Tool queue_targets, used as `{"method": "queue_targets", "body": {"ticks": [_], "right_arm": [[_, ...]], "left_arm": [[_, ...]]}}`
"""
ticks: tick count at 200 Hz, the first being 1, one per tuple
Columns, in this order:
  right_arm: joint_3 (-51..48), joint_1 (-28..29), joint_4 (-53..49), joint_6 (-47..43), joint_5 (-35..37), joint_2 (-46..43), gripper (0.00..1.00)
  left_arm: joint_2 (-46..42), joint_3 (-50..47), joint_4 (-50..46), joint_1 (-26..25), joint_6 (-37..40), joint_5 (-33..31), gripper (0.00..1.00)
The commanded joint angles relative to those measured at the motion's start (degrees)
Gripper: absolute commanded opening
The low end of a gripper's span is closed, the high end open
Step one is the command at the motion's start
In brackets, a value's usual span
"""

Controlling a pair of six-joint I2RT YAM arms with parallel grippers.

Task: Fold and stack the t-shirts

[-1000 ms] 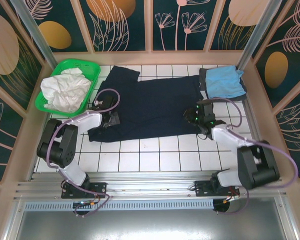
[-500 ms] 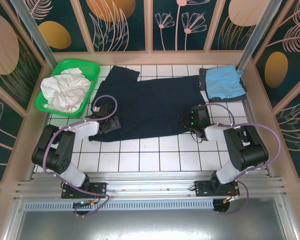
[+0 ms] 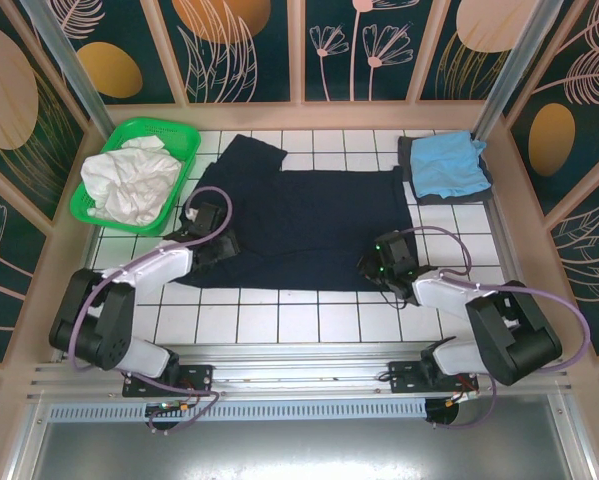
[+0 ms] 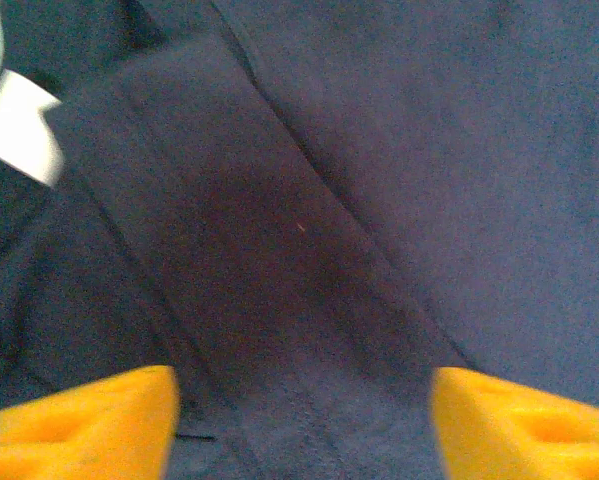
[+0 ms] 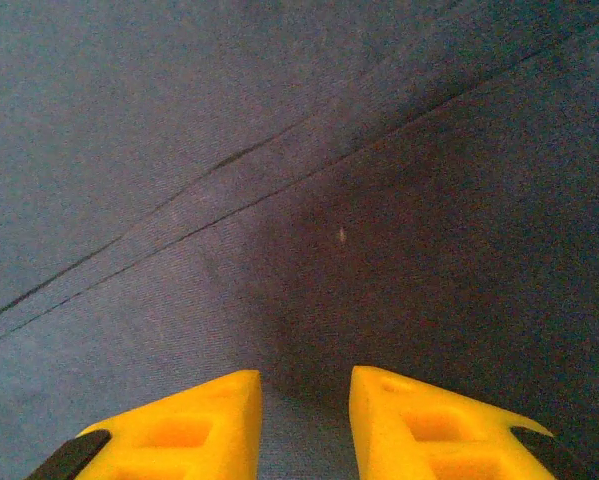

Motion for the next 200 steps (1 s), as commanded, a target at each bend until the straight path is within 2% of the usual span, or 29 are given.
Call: {"method": "queue_targets", "body": {"ticks": [1, 38, 73, 109, 162, 187, 200], "right_arm": [[1.03, -1.62, -7.75, -2.86, 3.14, -0.57, 0.31], [1.27, -2.95, -7.54, -4.94, 2.72, -1.14, 0.31], [-0.4, -4.56, -6.76, -5.84, 2.11, -3.28, 0.31], [-1.55, -5.78, -6.49, -6.45, 1.88, -6.06, 0.31], [-1.77, -5.98, -6.3, -7.45, 1.07, -7.43, 0.31], [-1.68, -5.97, -5.98, -8.08, 0.65, -7.12, 0.31], [-1.48, -5.98, -5.97, -8.54, 0.65, -6.94, 0.31]], "left_arm": [[4.03, -0.28, -0.49, -1.34, -1.12, 1.59, 0.54], [4.93, -0.59, -0.96, -1.42, -2.38, 1.46, 0.54], [4.51, 0.98, -1.56, -1.53, -2.1, 1.8, 0.23], [4.09, 3.21, -2.4, -1.52, -1.24, 2.37, 0.0], [7.17, 10.39, -4.77, -1.53, 1.18, 2.24, 0.0], [12.01, 17.66, -7.02, -1.52, 4.45, 2.82, 0.0], [17.47, 22.42, -8.92, -1.52, 6.24, 2.04, 0.0]]}}
